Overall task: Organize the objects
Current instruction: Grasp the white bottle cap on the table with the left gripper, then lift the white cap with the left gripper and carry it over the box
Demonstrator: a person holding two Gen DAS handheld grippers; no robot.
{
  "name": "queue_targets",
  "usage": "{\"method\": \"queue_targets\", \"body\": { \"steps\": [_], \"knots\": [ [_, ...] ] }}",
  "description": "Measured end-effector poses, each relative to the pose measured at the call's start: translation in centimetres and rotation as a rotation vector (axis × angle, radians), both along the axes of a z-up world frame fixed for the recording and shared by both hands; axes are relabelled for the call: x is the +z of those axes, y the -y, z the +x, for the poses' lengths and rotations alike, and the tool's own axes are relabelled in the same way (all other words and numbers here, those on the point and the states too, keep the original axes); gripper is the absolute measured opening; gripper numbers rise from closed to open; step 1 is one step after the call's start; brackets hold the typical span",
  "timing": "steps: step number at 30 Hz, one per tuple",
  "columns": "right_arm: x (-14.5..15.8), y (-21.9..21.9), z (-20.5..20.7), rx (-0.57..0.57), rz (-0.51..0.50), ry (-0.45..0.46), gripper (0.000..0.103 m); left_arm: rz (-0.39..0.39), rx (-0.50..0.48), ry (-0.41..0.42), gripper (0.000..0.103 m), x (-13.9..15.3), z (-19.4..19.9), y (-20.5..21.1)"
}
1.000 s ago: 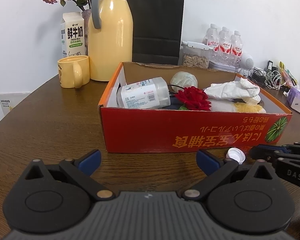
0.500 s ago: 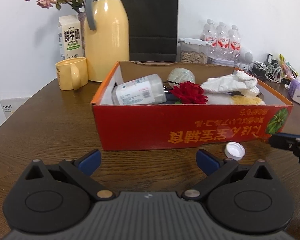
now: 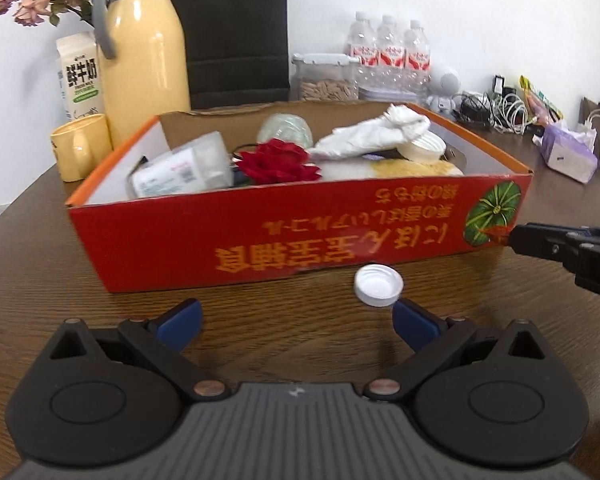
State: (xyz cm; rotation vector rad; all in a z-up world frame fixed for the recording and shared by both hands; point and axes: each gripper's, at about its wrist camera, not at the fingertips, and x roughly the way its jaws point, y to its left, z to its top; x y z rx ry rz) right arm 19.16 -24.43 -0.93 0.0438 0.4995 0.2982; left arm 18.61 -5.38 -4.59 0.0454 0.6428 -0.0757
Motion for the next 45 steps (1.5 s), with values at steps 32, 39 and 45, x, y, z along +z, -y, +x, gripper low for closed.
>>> {"method": "queue_targets", "body": {
  "steps": [32, 39, 45],
  "knots": [
    [-0.4, 0.0, -0.2, 0.001, -0.008, -0.002, 0.009, -0.063, -0.047, 0.003, 0.029, 0.3, 1.4, 2.5],
    [-0.4, 0.0, -0.4, 0.005, -0.011, 0.005, 0.009, -0.063, -0.039, 0.04, 0.029, 0.7, 0.6, 2.1],
    [-0.2, -0.1, -0.9, 0.011, -0.009, 0.023, 0.009, -0.074, -0.024, 0.067, 0.029, 1.1, -0.4, 1.3]
  ]
}}
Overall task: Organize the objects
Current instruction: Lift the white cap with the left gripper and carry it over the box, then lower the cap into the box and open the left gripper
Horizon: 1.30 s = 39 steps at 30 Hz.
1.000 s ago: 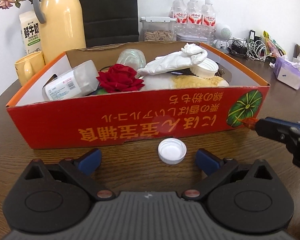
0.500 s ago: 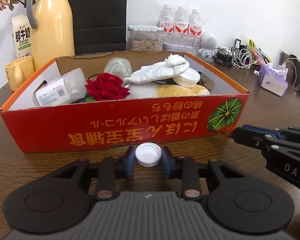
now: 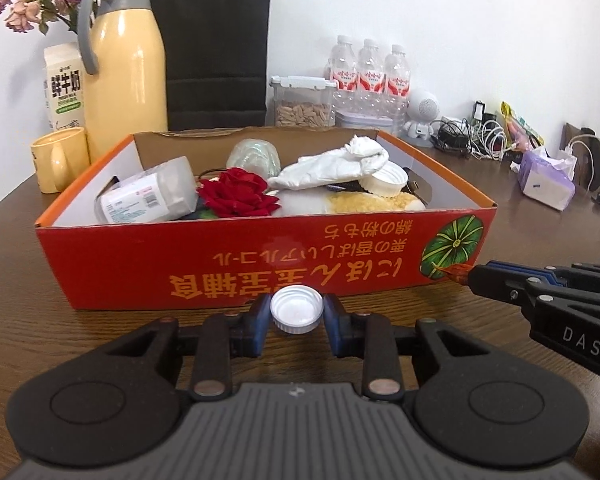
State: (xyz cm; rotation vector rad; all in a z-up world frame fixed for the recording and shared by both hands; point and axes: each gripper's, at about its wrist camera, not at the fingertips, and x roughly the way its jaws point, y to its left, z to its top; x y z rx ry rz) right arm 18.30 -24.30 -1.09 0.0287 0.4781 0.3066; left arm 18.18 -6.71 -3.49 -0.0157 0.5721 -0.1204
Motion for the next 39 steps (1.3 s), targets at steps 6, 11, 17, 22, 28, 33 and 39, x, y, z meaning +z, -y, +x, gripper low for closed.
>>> {"method": "queue_targets", "body": {
  "steps": [6, 11, 17, 22, 28, 33, 39],
  "knots": [
    [0.5, 0.0, -0.9, 0.002, 0.002, 0.029, 0.009, -0.024, 0.025, 0.028, 0.029, 0.9, -1.3, -1.3],
    [1.8, 0.0, -1.5, 0.022, 0.025, 0.065, 0.009, -0.046, 0.035, 0.086, 0.029, 2.7, -2.2, -2.4],
    [4.2, -1.1, -1.0, 0.055, 0.037, 0.139, 0.009, -0.074, 0.042, 0.161, 0.029, 5.4, -1.6, -3.1],
    [6.2, -2.5, 0.6, 0.075, 0.029, 0.198, 0.009, -0.082, 0.06, 0.224, 0.029, 7.5, -0.2, -3.4],
    [8.1, -4.3, 3.6, 0.086, 0.006, 0.239, 0.009, -0.102, 0.098, 0.238, 0.029, 8.6, 2.8, -3.7],
    [8.9, -5.8, 6.6, 0.09, -0.023, 0.252, 0.009, -0.11, 0.12, 0.233, 0.029, 8.7, 5.6, -4.0],
    [8.4, -6.2, 10.8, 0.075, -0.018, 0.215, 0.009, -0.127, 0.146, 0.207, 0.029, 8.0, 8.9, -4.4]
  ]
}}
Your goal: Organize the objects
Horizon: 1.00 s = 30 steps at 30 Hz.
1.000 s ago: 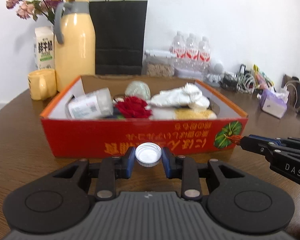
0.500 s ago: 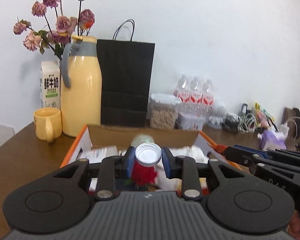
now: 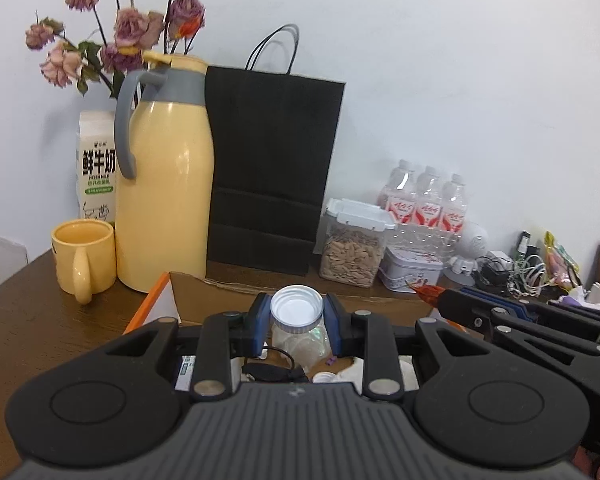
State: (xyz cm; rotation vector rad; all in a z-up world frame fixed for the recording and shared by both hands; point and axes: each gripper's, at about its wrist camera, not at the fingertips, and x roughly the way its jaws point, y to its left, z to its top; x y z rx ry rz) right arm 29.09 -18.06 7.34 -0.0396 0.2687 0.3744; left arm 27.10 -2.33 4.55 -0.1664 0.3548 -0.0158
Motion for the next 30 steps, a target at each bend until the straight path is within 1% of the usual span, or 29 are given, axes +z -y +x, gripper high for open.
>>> {"method": "queue_targets", "body": {
  "steps": [4, 7, 8, 9, 10, 11, 12, 13, 14, 15, 17, 18, 25, 30],
  "knots": [
    [-1.5, 0.2, 2.2, -0.004, 0.008, -0.056, 0.009, 0.02, -0.001, -0.036, 0.029, -1.2, 1.3, -0.3],
    [-2.8, 0.3, 3.1, -0.001, 0.0, -0.106, 0.01, 0.039, 0.006, -0.068, 0.03, -2.1, 1.8, -0.4],
    [-3.2, 0.4, 3.3, 0.002, -0.008, -0.119, 0.01, 0.046, 0.014, -0.07, 0.036, -2.3, 1.8, -0.4],
    [-3.4, 0.4, 3.3, 0.002, -0.012, -0.127, 0.011, 0.055, 0.019, -0.068, 0.05, -2.5, 1.7, -0.5],
    [-3.5, 0.5, 3.3, -0.001, -0.013, -0.132, 0.011, 0.066, 0.029, -0.065, 0.059, -2.5, 1.6, -0.6],
    [-3.6, 0.6, 3.3, -0.006, -0.014, -0.136, 0.012, 0.073, 0.041, -0.06, 0.08, -2.5, 1.5, -0.6],
    [-3.6, 0.7, 3.3, -0.011, -0.014, -0.139, 0.022, 0.079, 0.055, -0.048, 0.098, -2.5, 1.3, -0.8],
    [-3.6, 0.8, 3.3, -0.013, -0.012, -0.142, 0.03, 0.083, 0.066, -0.034, 0.103, -2.4, 1.2, -0.9],
    [-3.7, 0.9, 3.2, -0.019, -0.011, -0.14, 0.052, 0.084, 0.078, -0.019, 0.103, -2.3, 1.0, -1.1],
    [-3.6, 1.0, 3.2, -0.028, -0.013, -0.136, 0.078, 0.085, 0.086, -0.014, 0.103, -2.2, 1.0, -1.3],
    [-3.6, 1.1, 3.0, -0.039, -0.018, -0.132, 0.101, 0.088, 0.093, -0.026, 0.103, -2.1, 1.1, -1.5],
    [-3.6, 1.2, 3.0, -0.039, -0.017, -0.133, 0.103, 0.089, 0.099, -0.032, 0.103, -2.2, 1.2, -1.6],
    [-3.7, 1.5, 3.5, -0.071, -0.009, -0.162, 0.103, 0.095, 0.122, -0.057, 0.103, -2.3, 1.5, -2.0],
    [-3.6, 1.4, 3.3, -0.072, -0.012, -0.165, 0.103, 0.099, 0.12, -0.058, 0.103, -2.0, 1.1, -2.0]
  ]
}}
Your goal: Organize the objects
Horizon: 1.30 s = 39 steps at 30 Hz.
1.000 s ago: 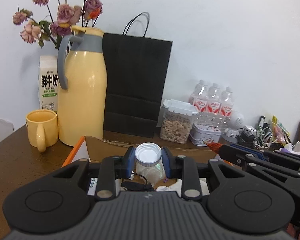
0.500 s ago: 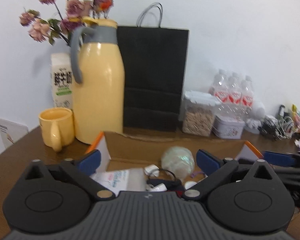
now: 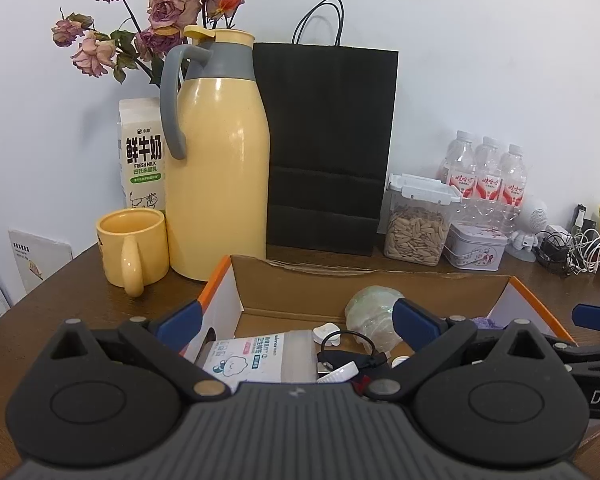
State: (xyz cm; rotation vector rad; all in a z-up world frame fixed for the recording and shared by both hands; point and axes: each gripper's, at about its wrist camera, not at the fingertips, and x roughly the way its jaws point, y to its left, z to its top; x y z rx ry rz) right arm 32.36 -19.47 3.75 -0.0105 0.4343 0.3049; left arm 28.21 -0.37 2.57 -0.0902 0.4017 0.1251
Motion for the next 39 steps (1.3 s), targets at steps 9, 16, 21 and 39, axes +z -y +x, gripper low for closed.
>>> {"method": "queue_targets", "body": {
  "steps": [9, 16, 21, 39],
  "knots": [
    [2.3, 0.0, -3.3, 0.007, -0.012, 0.049, 0.103, 0.03, -0.022, 0.015, 0.103, 1.8, -3.8, -0.1],
    [3.7, 0.0, -8.3, 0.03, -0.023, 0.078, 0.103, 0.058, -0.047, 0.015, 0.103, 2.6, -8.8, -0.4],
    [3.4, 0.0, -11.9, 0.032, -0.022, 0.057, 0.103, 0.086, -0.062, -0.029, 0.103, 2.0, -12.2, -0.8],
    [0.4, 1.0, -21.0, -0.042, -0.009, -0.1, 0.103, 0.043, -0.103, -0.152, 0.103, -0.3, -20.9, -0.8]
  ]
}}
